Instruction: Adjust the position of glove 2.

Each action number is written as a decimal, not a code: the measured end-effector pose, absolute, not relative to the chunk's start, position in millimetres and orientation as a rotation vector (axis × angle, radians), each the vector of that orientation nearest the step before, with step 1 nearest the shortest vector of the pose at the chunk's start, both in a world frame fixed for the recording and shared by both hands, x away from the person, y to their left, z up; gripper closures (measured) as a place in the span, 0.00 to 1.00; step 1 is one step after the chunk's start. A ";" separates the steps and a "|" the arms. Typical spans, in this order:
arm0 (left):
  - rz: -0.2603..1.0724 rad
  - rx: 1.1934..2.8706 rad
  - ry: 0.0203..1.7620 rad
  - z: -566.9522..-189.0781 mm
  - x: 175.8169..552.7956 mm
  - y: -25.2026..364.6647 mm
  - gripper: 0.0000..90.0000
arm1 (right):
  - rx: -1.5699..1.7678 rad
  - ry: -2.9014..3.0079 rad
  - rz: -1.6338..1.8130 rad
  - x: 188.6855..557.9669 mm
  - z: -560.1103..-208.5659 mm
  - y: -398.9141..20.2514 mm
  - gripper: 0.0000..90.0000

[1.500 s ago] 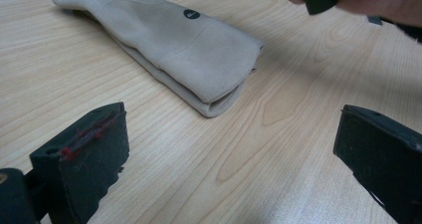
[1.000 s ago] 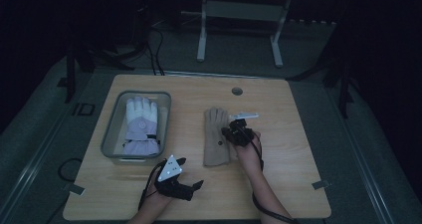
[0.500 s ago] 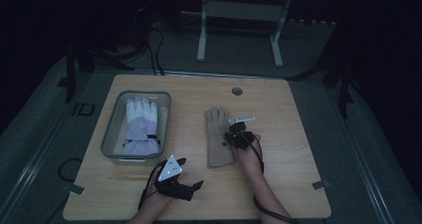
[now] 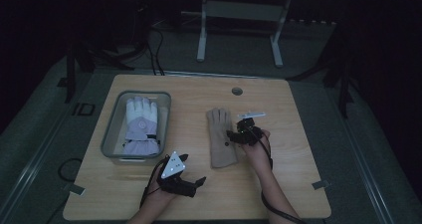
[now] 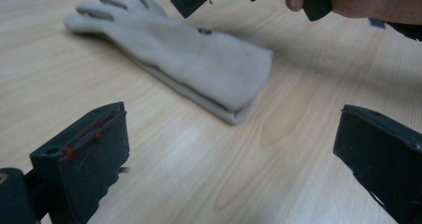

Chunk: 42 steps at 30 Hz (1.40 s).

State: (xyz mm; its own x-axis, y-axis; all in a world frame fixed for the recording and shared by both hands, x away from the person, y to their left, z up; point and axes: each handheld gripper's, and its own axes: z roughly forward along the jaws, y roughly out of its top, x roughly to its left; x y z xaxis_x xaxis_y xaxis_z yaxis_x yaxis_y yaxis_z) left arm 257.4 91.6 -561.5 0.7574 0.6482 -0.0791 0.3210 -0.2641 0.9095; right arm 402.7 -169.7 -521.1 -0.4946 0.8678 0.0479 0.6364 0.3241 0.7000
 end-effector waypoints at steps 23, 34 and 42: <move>0.401 2.200 0.504 -546.0 305.4 7.4 0.18 | 1.515 2.277 0.952 467.8 -522.7 -148.7 0.35; 0.429 2.349 0.545 -561.3 323.3 -11.6 0.47 | 1.547 2.372 0.946 477.4 -539.2 -142.0 0.48; 0.478 2.381 0.551 -559.6 324.6 -12.4 0.73 | 1.497 2.417 0.916 472.7 -534.1 -137.2 0.74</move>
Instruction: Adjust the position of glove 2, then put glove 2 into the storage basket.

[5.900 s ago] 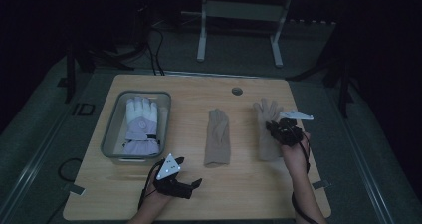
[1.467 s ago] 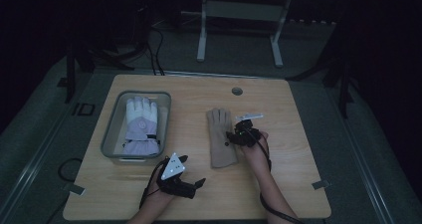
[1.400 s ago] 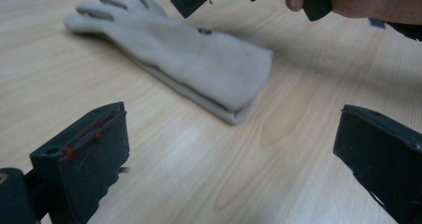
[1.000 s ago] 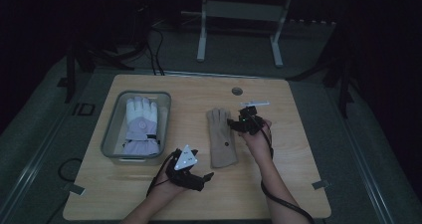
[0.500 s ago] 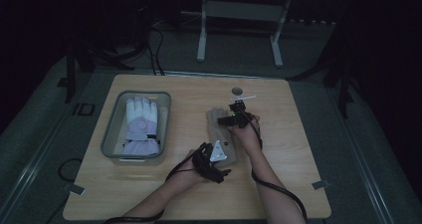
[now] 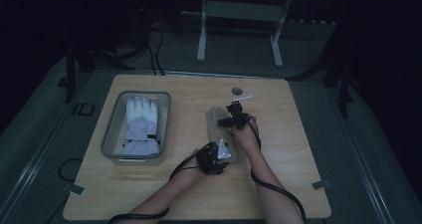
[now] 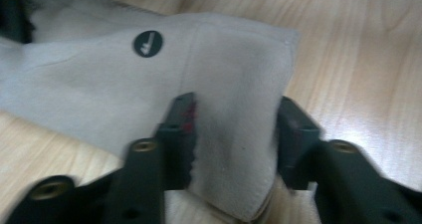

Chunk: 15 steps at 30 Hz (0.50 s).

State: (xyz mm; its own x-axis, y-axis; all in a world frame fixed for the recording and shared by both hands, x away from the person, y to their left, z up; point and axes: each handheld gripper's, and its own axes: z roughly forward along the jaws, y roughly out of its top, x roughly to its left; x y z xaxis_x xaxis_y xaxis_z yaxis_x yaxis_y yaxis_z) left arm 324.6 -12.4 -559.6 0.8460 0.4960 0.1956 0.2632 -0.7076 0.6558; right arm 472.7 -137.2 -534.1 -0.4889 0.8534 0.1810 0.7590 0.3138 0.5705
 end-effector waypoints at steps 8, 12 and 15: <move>0.471 2.381 0.565 -554.4 325.9 -10.0 0.89 | 1.509 2.410 0.931 472.0 -528.6 -138.0 0.82; 0.477 2.379 0.563 -546.8 323.4 -8.0 0.90 | 1.503 2.398 0.943 471.5 -521.6 -139.6 0.83; 0.489 2.384 0.547 -541.1 319.8 -8.1 0.90 | 1.488 2.401 0.959 469.2 -515.0 -139.3 0.83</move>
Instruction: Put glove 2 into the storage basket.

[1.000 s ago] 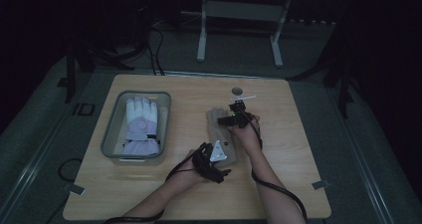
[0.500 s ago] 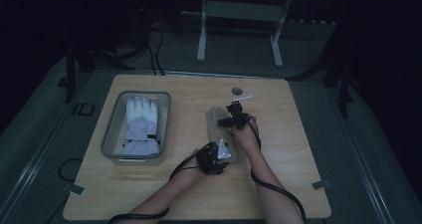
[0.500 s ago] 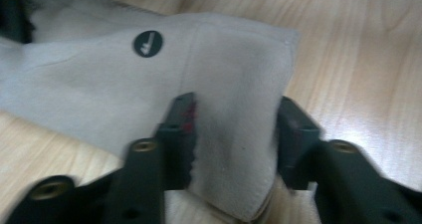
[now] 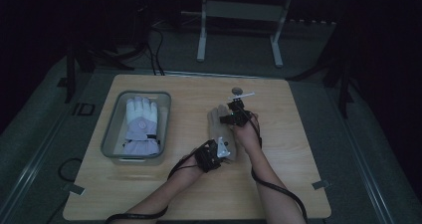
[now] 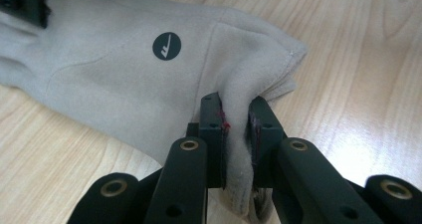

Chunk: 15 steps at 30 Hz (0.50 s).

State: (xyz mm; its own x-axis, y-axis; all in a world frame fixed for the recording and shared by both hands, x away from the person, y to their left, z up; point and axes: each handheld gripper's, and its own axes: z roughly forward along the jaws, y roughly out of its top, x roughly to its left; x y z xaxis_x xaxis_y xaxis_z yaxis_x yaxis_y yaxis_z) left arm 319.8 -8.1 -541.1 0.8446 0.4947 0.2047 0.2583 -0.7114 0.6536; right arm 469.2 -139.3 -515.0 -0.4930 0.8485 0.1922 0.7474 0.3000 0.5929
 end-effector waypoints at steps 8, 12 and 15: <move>0.542 2.384 0.521 -518.5 312.8 -0.3 0.90 | 1.413 2.394 1.014 461.7 -489.0 -135.9 0.84; 0.569 2.391 0.510 -507.4 309.7 6.7 0.90 | 1.364 2.391 1.025 458.7 -476.6 -130.6 0.84; 0.570 2.383 0.520 -500.4 308.0 14.7 0.90 | 1.342 2.384 1.047 456.6 -470.3 -126.2 0.84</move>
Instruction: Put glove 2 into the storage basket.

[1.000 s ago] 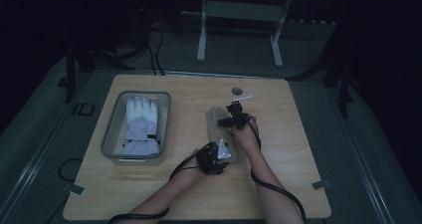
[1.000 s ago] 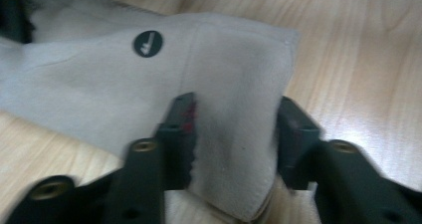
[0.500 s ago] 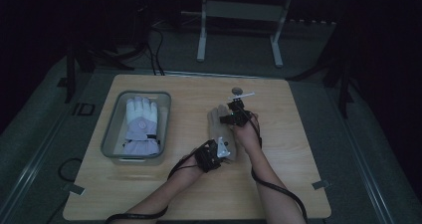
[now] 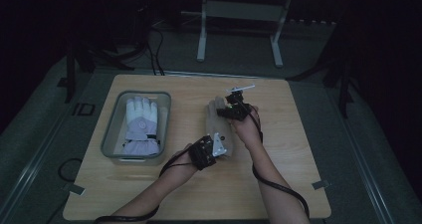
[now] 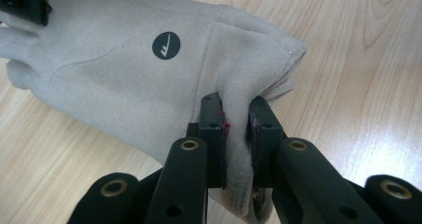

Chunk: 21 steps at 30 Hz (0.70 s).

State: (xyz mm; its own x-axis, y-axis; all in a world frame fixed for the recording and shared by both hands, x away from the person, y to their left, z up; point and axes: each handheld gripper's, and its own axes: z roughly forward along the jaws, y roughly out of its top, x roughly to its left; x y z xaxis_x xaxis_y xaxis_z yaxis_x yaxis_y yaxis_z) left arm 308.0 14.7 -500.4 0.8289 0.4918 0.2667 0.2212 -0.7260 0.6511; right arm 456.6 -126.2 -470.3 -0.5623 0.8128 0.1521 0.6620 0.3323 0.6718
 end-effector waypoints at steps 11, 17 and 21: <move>0.637 2.374 0.550 -477.4 299.2 45.8 0.90 | 1.273 2.394 1.128 454.3 -445.6 -96.0 0.84; 0.644 2.370 0.598 -471.3 298.6 66.7 0.90 | 1.225 2.409 1.156 454.5 -433.7 -72.2 0.84; 0.653 2.369 0.624 -469.2 297.9 79.2 0.90 | 1.194 2.419 1.152 454.3 -428.9 -55.4 0.85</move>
